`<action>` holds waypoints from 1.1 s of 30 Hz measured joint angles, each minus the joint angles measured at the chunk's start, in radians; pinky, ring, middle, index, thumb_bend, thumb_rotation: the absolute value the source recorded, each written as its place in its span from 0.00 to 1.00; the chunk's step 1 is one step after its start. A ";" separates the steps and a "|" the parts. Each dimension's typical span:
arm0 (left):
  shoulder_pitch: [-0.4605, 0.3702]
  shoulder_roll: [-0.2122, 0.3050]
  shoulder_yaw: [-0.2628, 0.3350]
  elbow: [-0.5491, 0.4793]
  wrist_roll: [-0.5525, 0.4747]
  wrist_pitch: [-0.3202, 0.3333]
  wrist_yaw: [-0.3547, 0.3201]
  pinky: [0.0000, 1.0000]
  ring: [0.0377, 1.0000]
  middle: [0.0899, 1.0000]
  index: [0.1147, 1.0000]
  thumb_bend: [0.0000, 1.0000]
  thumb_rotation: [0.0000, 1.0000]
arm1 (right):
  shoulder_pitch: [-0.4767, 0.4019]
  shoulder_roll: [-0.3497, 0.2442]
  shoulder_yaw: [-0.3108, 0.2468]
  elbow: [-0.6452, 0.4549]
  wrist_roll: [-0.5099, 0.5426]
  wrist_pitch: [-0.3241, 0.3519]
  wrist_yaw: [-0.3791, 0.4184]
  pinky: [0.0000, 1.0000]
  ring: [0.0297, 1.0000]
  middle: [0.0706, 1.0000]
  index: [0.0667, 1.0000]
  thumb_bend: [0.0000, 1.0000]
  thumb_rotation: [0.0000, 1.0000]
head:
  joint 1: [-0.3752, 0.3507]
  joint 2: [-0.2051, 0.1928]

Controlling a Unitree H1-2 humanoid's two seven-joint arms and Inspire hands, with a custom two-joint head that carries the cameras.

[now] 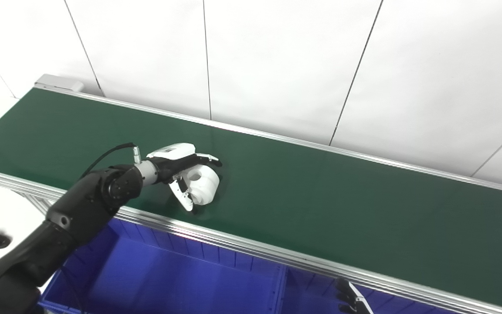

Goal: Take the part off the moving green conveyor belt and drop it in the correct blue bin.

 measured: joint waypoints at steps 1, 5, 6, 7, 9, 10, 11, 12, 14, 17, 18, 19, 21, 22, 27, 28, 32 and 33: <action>0.002 -0.013 0.002 0.012 0.005 -0.021 0.037 0.40 0.37 0.43 0.49 0.50 0.00 | 0.002 0.000 -0.001 -0.003 0.000 0.000 0.000 0.76 0.82 0.84 0.87 0.70 0.45 | -0.002 0.003; 0.018 -0.035 0.003 0.042 0.014 -0.095 0.129 0.42 0.37 0.44 0.47 0.50 0.00 | 0.003 0.000 -0.003 -0.006 0.006 0.000 0.003 0.76 0.83 0.84 0.87 0.69 0.44 | -0.002 0.006; 0.022 -0.041 0.003 0.047 0.014 -0.111 0.147 0.40 0.36 0.43 0.47 0.49 0.00 | 0.005 0.000 -0.005 -0.006 0.010 0.000 0.006 0.76 0.83 0.84 0.87 0.69 0.44 | -0.002 0.006; 0.025 -0.048 0.006 0.052 0.016 -0.125 0.164 0.39 0.36 0.43 0.47 0.49 0.00 | 0.006 0.000 -0.005 -0.007 0.012 0.000 0.010 0.76 0.83 0.84 0.87 0.69 0.44 | -0.002 0.008; 0.033 -0.060 0.008 0.058 0.022 -0.153 0.205 0.39 0.37 0.44 0.46 0.50 0.00 | 0.007 0.000 -0.006 -0.010 0.011 0.000 0.016 0.76 0.83 0.84 0.87 0.69 0.45 | -0.002 0.012; 0.038 -0.064 0.009 0.062 0.025 -0.165 0.222 0.41 0.38 0.45 0.44 0.50 0.00 | 0.007 0.000 -0.007 -0.012 0.011 0.000 0.019 0.76 0.83 0.84 0.87 0.69 0.45 | -0.002 0.012; 0.047 -0.069 0.016 0.058 0.028 -0.169 0.239 0.42 0.39 0.46 0.42 0.50 0.00 | 0.008 0.000 -0.007 -0.014 0.009 0.000 0.020 0.76 0.83 0.84 0.87 0.69 0.45 | -0.002 0.015; 0.053 -0.075 0.023 0.052 0.029 -0.171 0.249 0.43 0.41 0.47 0.41 0.50 0.00 | 0.009 0.001 -0.009 -0.017 0.007 0.000 0.020 0.76 0.83 0.84 0.87 0.69 0.45 | -0.002 0.021; 0.063 -0.087 0.039 0.044 0.024 -0.193 0.275 0.44 0.42 0.47 0.40 0.50 0.00 | 0.013 0.002 -0.011 -0.019 0.006 0.000 0.021 0.76 0.83 0.84 0.87 0.69 0.45 | -0.003 0.023; 0.081 -0.101 0.063 0.027 -0.015 -0.250 0.306 0.43 0.44 0.48 0.38 0.50 0.00 | 0.016 0.004 -0.011 -0.023 0.005 0.000 0.024 0.76 0.83 0.85 0.87 0.68 0.45 | -0.014 0.037; 0.093 -0.107 0.077 0.006 -0.041 -0.276 0.311 0.43 0.45 0.48 0.38 0.50 0.00 | 0.018 0.005 -0.011 -0.028 0.002 0.000 0.026 0.76 0.83 0.85 0.87 0.68 0.46 | -0.040 0.061; 0.100 -0.112 0.083 -0.010 -0.060 -0.295 0.315 0.43 0.45 0.48 0.38 0.50 0.00 | 0.021 0.006 -0.012 -0.035 0.001 0.001 0.029 0.76 0.83 0.85 0.87 0.68 0.45 | -0.044 0.064; 0.121 -0.120 0.093 -0.050 -0.098 -0.336 0.317 0.43 0.45 0.48 0.37 0.50 0.00 | 0.027 0.006 -0.011 -0.054 -0.001 0.001 0.035 0.77 0.83 0.85 0.87 0.67 0.45 | -0.063 0.075; 0.136 -0.120 0.093 -0.074 -0.111 -0.347 0.315 0.44 0.46 0.48 0.38 0.50 0.00 | 0.031 0.006 -0.012 -0.060 -0.002 0.003 0.038 0.76 0.83 0.85 0.87 0.67 0.45 | -0.095 0.090; 0.240 -0.123 0.092 -0.202 -0.138 -0.362 0.295 0.44 0.45 0.49 0.38 0.50 0.00 | 0.048 0.014 -0.016 -0.095 -0.012 0.006 0.040 0.77 0.83 0.86 0.88 0.68 0.48 | -0.170 0.138; 0.264 -0.124 0.087 -0.213 -0.142 -0.363 0.292 0.45 0.45 0.48 0.38 0.50 0.00 | 0.050 0.016 -0.016 -0.098 -0.014 0.006 0.040 0.77 0.83 0.86 0.88 0.69 0.49 | -0.181 0.147; 0.338 -0.126 0.046 -0.238 -0.147 -0.367 0.288 0.42 0.42 0.49 0.39 0.50 0.00 | 0.063 0.024 -0.022 -0.121 -0.027 0.012 0.040 0.77 0.83 0.85 0.89 0.69 0.53 | -0.218 0.193; 0.353 -0.129 0.035 -0.240 -0.147 -0.368 0.287 0.43 0.43 0.48 0.39 0.50 0.00 | 0.063 0.027 -0.022 -0.123 -0.033 0.015 0.040 0.78 0.83 0.86 0.89 0.69 0.54 | -0.218 0.193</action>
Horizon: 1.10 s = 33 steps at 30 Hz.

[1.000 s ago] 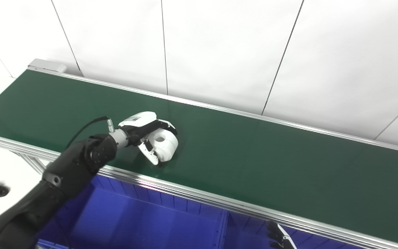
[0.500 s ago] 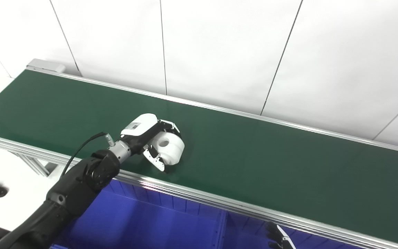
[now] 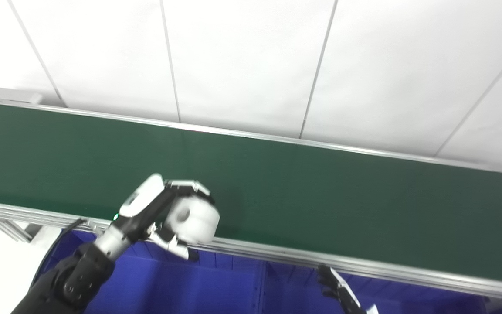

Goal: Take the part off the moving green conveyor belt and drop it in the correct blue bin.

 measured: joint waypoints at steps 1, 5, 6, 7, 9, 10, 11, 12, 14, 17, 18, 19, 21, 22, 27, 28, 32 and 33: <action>0.013 -0.003 -0.009 -0.002 0.000 0.000 -0.002 0.44 0.44 0.48 0.39 0.50 0.00 | 0.000 0.004 0.000 -0.001 -0.005 0.005 0.000 0.78 0.84 0.86 0.89 0.69 0.54 | 0.000 0.015; 0.050 -0.021 -0.059 -0.001 0.027 -0.002 0.003 0.48 0.45 0.47 0.39 0.50 0.00 | 0.000 0.014 0.000 -0.005 -0.006 0.014 0.004 0.79 0.84 0.86 0.89 0.69 0.56 | 0.006 0.018; 0.056 -0.031 -0.063 0.005 0.043 -0.002 0.008 0.49 0.45 0.47 0.39 0.50 0.00 | 0.000 0.014 -0.001 -0.008 -0.006 0.014 0.005 0.79 0.84 0.86 0.89 0.69 0.56 | 0.012 0.026; 0.060 -0.041 -0.070 0.015 0.060 -0.003 0.012 0.48 0.45 0.47 0.39 0.50 0.00 | 0.000 0.014 -0.001 -0.010 -0.005 0.015 0.012 0.80 0.84 0.86 0.89 0.68 0.55 | 0.014 0.032; 0.069 -0.056 -0.079 0.027 0.080 -0.003 0.015 0.46 0.44 0.48 0.39 0.50 0.00 | 0.000 0.013 -0.001 -0.013 -0.001 0.017 0.020 0.80 0.85 0.86 0.90 0.68 0.55 | 0.014 0.032; 0.074 -0.064 -0.085 0.037 0.092 -0.004 0.021 0.45 0.44 0.48 0.39 0.50 0.00 | 0.000 0.013 -0.002 -0.017 0.002 0.020 0.023 0.80 0.85 0.86 0.90 0.68 0.55 | 0.017 0.034; 0.076 -0.071 -0.093 0.051 0.099 -0.004 0.026 0.45 0.44 0.48 0.39 0.50 0.00 | 0.000 0.013 -0.004 -0.022 0.005 0.022 0.023 0.80 0.85 0.87 0.90 0.68 0.55 | 0.017 0.037; 0.078 -0.073 -0.103 0.066 0.100 -0.004 0.031 0.45 0.44 0.48 0.39 0.50 0.00 | 0.001 0.013 -0.004 -0.026 0.008 0.022 0.024 0.80 0.84 0.87 0.90 0.68 0.55 | 0.017 0.037; 0.081 -0.074 -0.124 0.093 0.103 -0.004 0.035 0.44 0.44 0.47 0.39 0.50 0.00 | 0.001 0.012 -0.005 -0.028 0.013 0.022 0.029 0.80 0.84 0.87 0.90 0.68 0.55 | 0.017 0.038; 0.077 -0.080 -0.130 0.120 0.135 -0.005 0.038 0.45 0.44 0.48 0.39 0.50 0.00 | 0.001 0.012 -0.006 -0.028 0.013 0.022 0.033 0.80 0.84 0.86 0.89 0.68 0.55 | 0.018 0.037; 0.075 -0.084 -0.129 0.132 0.151 -0.003 0.038 0.44 0.43 0.48 0.40 0.50 0.00 | 0.001 0.012 -0.006 -0.028 0.013 0.022 0.033 0.79 0.84 0.86 0.89 0.68 0.57 | 0.018 0.037; 0.071 -0.089 -0.131 0.145 0.177 -0.003 0.038 0.44 0.42 0.48 0.40 0.50 0.00 | 0.001 0.012 -0.007 -0.028 0.012 0.022 0.033 0.79 0.84 0.86 0.89 0.68 0.57 | 0.018 0.037; 0.064 -0.097 -0.145 0.160 0.251 0.021 0.041 0.42 0.40 0.48 0.42 0.50 0.00 | 0.001 0.012 -0.007 -0.028 0.008 0.022 0.033 0.79 0.84 0.86 0.89 0.68 0.57 | 0.017 0.038; 0.059 -0.098 -0.155 0.160 0.301 0.044 0.044 0.42 0.39 0.46 0.46 0.50 0.00 | 0.002 0.013 -0.008 -0.028 0.006 0.022 0.033 0.79 0.84 0.86 0.89 0.68 0.56 | 0.015 0.038; 0.028 -0.097 -0.204 0.160 0.584 0.230 0.047 0.78 0.68 0.57 0.43 0.51 0.03 | 0.008 0.017 -0.008 -0.034 -0.005 0.028 0.033 0.79 0.84 0.86 0.89 0.69 0.56 | 0.012 0.040; 0.024 -0.097 -0.214 0.159 0.618 0.263 0.041 0.83 0.72 0.63 0.43 0.51 0.05 | 0.011 0.019 -0.009 -0.034 -0.006 0.029 0.033 0.79 0.84 0.86 0.89 0.69 0.57 | 0.012 0.041; 0.022 -0.097 -0.226 0.134 0.668 0.352 -0.020 0.97 0.88 0.85 0.76 0.73 0.50 | 0.015 0.023 -0.011 -0.034 -0.007 0.031 0.033 0.80 0.85 0.87 0.90 0.69 0.57 | 0.014 0.043; 0.025 -0.096 -0.225 0.121 0.667 0.368 -0.034 0.98 0.89 0.88 0.79 0.75 0.55 | 0.015 0.024 -0.011 -0.034 -0.006 0.031 0.033 0.80 0.85 0.87 0.90 0.69 0.57 | 0.015 0.041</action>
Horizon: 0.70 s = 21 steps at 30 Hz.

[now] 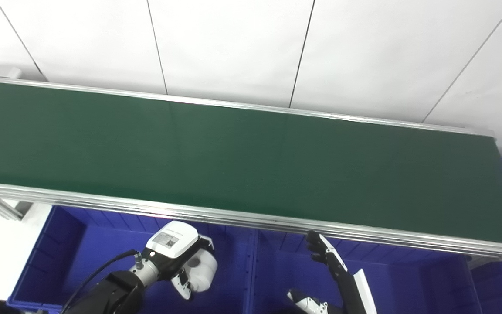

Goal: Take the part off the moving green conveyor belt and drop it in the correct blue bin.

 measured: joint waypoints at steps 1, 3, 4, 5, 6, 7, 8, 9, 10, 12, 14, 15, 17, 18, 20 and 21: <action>0.005 0.002 0.005 -0.014 -0.014 0.005 -0.004 0.98 0.92 0.92 0.83 0.80 0.57 | 0.000 0.000 0.000 0.000 0.000 0.000 0.000 0.80 0.85 0.87 0.90 0.69 0.57 | -0.002 -0.002; 0.022 0.002 0.025 -0.038 -0.092 -0.008 -0.004 0.97 0.94 0.94 0.86 0.83 0.54 | 0.000 0.001 -0.001 0.000 0.000 0.000 0.000 0.80 0.85 0.87 0.90 0.69 0.57 | -0.002 -0.002; 0.036 0.002 0.045 -0.049 -0.168 -0.032 -0.005 0.97 0.94 0.95 0.87 0.83 0.53 | 0.000 0.001 -0.001 0.000 0.000 0.000 0.000 0.80 0.85 0.87 0.90 0.69 0.57 | -0.002 -0.002; 0.050 0.002 0.060 -0.059 -0.232 -0.055 -0.008 0.90 0.93 0.95 0.87 0.83 0.46 | 0.001 0.002 -0.001 0.001 0.000 0.000 0.000 0.80 0.85 0.87 0.90 0.69 0.57 | 0.000 -0.002; 0.061 0.002 0.071 -0.066 -0.296 -0.072 -0.016 0.86 0.93 0.96 0.88 0.82 0.45 | 0.001 0.002 -0.001 0.001 -0.001 0.000 0.000 0.79 0.85 0.86 0.90 0.69 0.58 | 0.000 -0.003; 0.071 0.002 0.078 -0.070 -0.360 -0.086 -0.030 0.84 0.93 0.97 0.89 0.81 0.44 | 0.001 0.002 -0.001 0.003 -0.002 0.000 0.000 0.79 0.84 0.86 0.90 0.69 0.58 | 0.000 -0.003; 0.083 0.002 0.083 -0.075 -0.438 -0.104 -0.050 0.83 0.93 0.97 0.90 0.81 0.44 | 0.001 0.002 -0.002 0.005 -0.003 0.000 0.000 0.79 0.84 0.86 0.89 0.69 0.58 | 0.002 -0.005; 0.092 0.002 0.085 -0.078 -0.501 -0.116 -0.074 0.83 0.94 0.98 0.91 0.81 0.44 | 0.001 0.002 -0.002 0.006 -0.006 0.000 0.000 0.79 0.84 0.86 0.89 0.69 0.58 | 0.000 -0.005; 0.105 0.004 0.087 -0.087 -0.580 -0.121 -0.101 0.84 0.95 0.98 0.91 0.80 0.43 | 0.001 0.002 -0.002 0.006 -0.009 0.000 0.000 0.79 0.84 0.86 0.89 0.69 0.58 | -0.002 -0.005; 0.134 0.013 0.089 -0.130 -0.709 -0.132 -0.153 0.87 0.95 0.97 0.91 0.80 0.44 | 0.001 0.004 -0.001 0.006 -0.013 0.000 0.000 0.79 0.85 0.86 0.90 0.69 0.58 | -0.005 -0.005; 0.168 0.029 0.097 -0.183 -0.822 -0.181 -0.187 0.90 0.95 0.95 0.90 0.80 0.45 | 0.002 0.007 -0.001 0.005 -0.014 0.002 0.000 0.80 0.85 0.87 0.90 0.69 0.56 | -0.011 -0.003; 0.181 0.033 0.103 -0.197 -0.855 -0.201 -0.193 0.92 0.95 0.95 0.90 0.80 0.44 | 0.002 0.009 -0.001 0.004 -0.014 0.003 0.000 0.80 0.85 0.87 0.90 0.69 0.56 | -0.017 -0.003; 0.201 0.032 0.117 -0.206 -0.924 -0.225 -0.199 0.93 0.95 0.94 0.89 0.78 0.38 | 0.003 0.009 -0.001 0.002 -0.014 0.008 0.001 0.79 0.85 0.87 0.90 0.69 0.55 | -0.021 -0.005; 0.211 0.031 0.121 -0.208 -0.960 -0.230 -0.206 0.93 0.95 0.94 0.89 0.78 0.37 | 0.003 0.009 -0.001 0.002 -0.014 0.013 0.002 0.79 0.85 0.87 0.90 0.69 0.55 | -0.021 -0.005; 0.229 0.027 0.125 -0.213 -1.012 -0.233 -0.214 0.96 0.95 0.94 0.88 0.78 0.35 | 0.003 0.009 -0.001 0.002 -0.016 0.017 0.003 0.78 0.84 0.87 0.90 0.68 0.54 | -0.028 -0.005; 0.240 0.023 0.128 -0.213 -1.036 -0.235 -0.217 0.96 0.95 0.94 0.89 0.77 0.34 | 0.003 0.010 -0.001 0.002 -0.017 0.017 0.003 0.78 0.84 0.87 0.90 0.68 0.54 | -0.028 -0.005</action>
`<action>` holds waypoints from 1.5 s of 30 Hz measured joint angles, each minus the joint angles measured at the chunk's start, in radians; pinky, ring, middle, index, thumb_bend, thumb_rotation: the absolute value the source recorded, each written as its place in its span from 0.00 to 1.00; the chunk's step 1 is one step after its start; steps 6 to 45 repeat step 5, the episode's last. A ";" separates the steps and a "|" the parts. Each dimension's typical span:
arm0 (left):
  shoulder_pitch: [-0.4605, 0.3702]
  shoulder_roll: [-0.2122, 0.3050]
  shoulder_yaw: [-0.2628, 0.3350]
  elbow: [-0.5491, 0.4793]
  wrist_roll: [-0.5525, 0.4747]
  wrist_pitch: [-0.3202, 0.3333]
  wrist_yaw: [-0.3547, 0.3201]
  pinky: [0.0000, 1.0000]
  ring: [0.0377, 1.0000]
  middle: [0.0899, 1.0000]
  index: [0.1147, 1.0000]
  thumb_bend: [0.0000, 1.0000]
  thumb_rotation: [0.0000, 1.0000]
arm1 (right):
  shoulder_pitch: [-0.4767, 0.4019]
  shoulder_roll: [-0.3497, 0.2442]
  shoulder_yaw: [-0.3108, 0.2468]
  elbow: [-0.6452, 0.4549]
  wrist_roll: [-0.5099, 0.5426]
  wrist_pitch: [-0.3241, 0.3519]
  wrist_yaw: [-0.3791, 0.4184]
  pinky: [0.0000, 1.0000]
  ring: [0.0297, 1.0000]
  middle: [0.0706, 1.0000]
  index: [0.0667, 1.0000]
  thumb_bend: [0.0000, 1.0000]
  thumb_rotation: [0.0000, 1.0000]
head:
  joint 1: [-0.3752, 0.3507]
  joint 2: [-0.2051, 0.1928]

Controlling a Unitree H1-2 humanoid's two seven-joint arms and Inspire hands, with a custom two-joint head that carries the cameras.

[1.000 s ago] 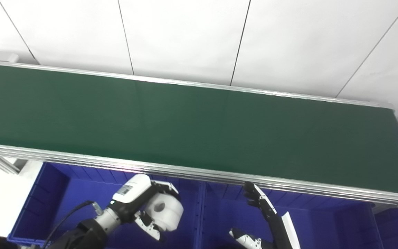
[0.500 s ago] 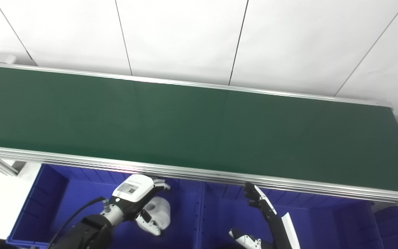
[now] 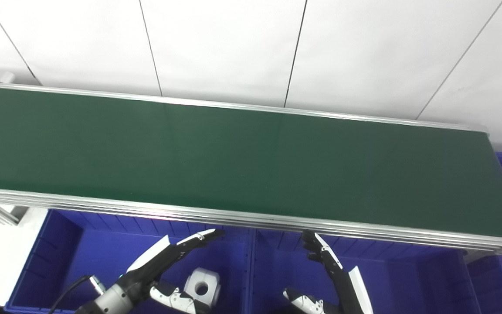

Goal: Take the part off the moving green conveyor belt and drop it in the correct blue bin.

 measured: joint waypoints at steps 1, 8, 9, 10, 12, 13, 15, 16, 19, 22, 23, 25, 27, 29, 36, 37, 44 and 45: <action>0.008 -0.005 0.003 0.001 -0.018 -0.003 -0.002 0.96 0.95 0.94 0.89 0.77 0.33 | 0.000 0.000 0.000 0.001 -0.001 0.000 0.000 0.78 0.84 0.87 0.90 0.68 0.54 | 0.000 0.000; 0.018 -0.034 0.014 0.038 -0.068 -0.044 -0.010 0.91 0.94 0.96 0.94 0.76 0.34 | 0.000 0.004 0.001 0.002 -0.007 0.000 0.000 0.78 0.84 0.86 0.90 0.68 0.53 | -0.008 -0.003; 0.018 -0.034 0.014 0.038 -0.068 -0.044 -0.010 0.91 0.94 0.96 0.94 0.76 0.34 | 0.000 0.004 0.001 0.002 -0.007 0.000 0.000 0.78 0.84 0.86 0.90 0.68 0.53 | -0.008 -0.003; 0.018 -0.034 0.014 0.038 -0.068 -0.044 -0.010 0.91 0.94 0.96 0.94 0.76 0.34 | 0.000 0.004 0.001 0.002 -0.007 0.000 0.000 0.78 0.84 0.86 0.90 0.68 0.53 | -0.008 -0.003; 0.018 -0.034 0.014 0.038 -0.068 -0.044 -0.010 0.91 0.94 0.96 0.94 0.76 0.34 | 0.000 0.004 0.001 0.002 -0.007 0.000 0.000 0.78 0.84 0.86 0.90 0.68 0.53 | -0.008 -0.003; 0.018 -0.034 0.014 0.038 -0.068 -0.044 -0.010 0.91 0.94 0.96 0.94 0.76 0.34 | 0.000 0.004 0.001 0.002 -0.007 0.000 0.000 0.78 0.84 0.86 0.90 0.68 0.53 | -0.008 -0.003; 0.018 -0.034 0.014 0.038 -0.068 -0.044 -0.010 0.91 0.94 0.96 0.94 0.76 0.34 | 0.000 0.004 0.001 0.002 -0.007 0.000 0.000 0.78 0.84 0.86 0.90 0.68 0.53 | -0.008 -0.003; 0.018 -0.034 0.014 0.038 -0.068 -0.044 -0.010 0.91 0.94 0.96 0.94 0.76 0.34 | 0.000 0.004 0.001 0.002 -0.007 0.000 0.000 0.78 0.84 0.86 0.90 0.68 0.53 | -0.008 -0.003; 0.018 -0.034 0.014 0.038 -0.068 -0.044 -0.010 0.91 0.94 0.96 0.94 0.76 0.34 | 0.000 0.004 0.001 0.002 -0.007 0.000 0.000 0.78 0.84 0.86 0.90 0.68 0.53 | -0.008 -0.003; 0.018 -0.034 0.014 0.038 -0.068 -0.044 -0.010 0.91 0.94 0.96 0.94 0.76 0.34 | 0.000 0.004 0.001 0.002 -0.007 0.000 0.000 0.78 0.84 0.86 0.90 0.68 0.53 | -0.008 -0.003; 0.018 -0.034 0.014 0.038 -0.068 -0.044 -0.010 0.91 0.94 0.96 0.94 0.76 0.34 | 0.000 0.004 0.001 0.002 -0.007 0.000 0.000 0.78 0.84 0.86 0.90 0.68 0.53 | -0.008 -0.003; 0.018 -0.034 0.014 0.038 -0.068 -0.044 -0.010 0.91 0.94 0.96 0.94 0.76 0.34 | 0.000 0.004 0.001 0.002 -0.007 0.000 0.000 0.78 0.84 0.86 0.90 0.68 0.53 | -0.008 -0.003; 0.018 -0.034 0.014 0.038 -0.068 -0.044 -0.010 0.91 0.94 0.96 0.94 0.76 0.34 | 0.000 0.004 0.001 0.002 -0.007 0.000 0.000 0.78 0.84 0.86 0.90 0.68 0.53 | -0.008 -0.003; 0.018 -0.034 0.014 0.038 -0.068 -0.044 -0.010 0.91 0.94 0.96 0.94 0.76 0.34 | 0.000 0.004 0.001 0.002 -0.007 0.000 0.000 0.78 0.84 0.86 0.90 0.68 0.53 | -0.008 -0.003; 0.018 -0.034 0.014 0.038 -0.068 -0.044 -0.010 0.91 0.94 0.96 0.94 0.76 0.34 | 0.000 0.004 0.001 0.002 -0.007 0.000 0.000 0.78 0.84 0.86 0.90 0.68 0.53 | -0.008 -0.003; 0.018 -0.034 0.014 0.038 -0.068 -0.044 -0.010 0.91 0.94 0.96 0.94 0.76 0.34 | 0.000 0.004 0.001 0.002 -0.007 0.000 0.000 0.78 0.84 0.86 0.90 0.68 0.53 | -0.008 -0.003; 0.018 -0.034 0.014 0.038 -0.068 -0.044 -0.010 0.91 0.94 0.96 0.94 0.76 0.34 | 0.000 0.004 0.001 0.002 -0.007 0.000 0.000 0.78 0.84 0.86 0.90 0.68 0.53 | -0.008 -0.003; 0.018 -0.034 0.014 0.038 -0.068 -0.044 -0.010 0.91 0.94 0.96 0.94 0.76 0.34 | 0.000 0.004 0.001 0.002 -0.007 0.000 0.000 0.78 0.84 0.86 0.90 0.68 0.53 | -0.008 -0.003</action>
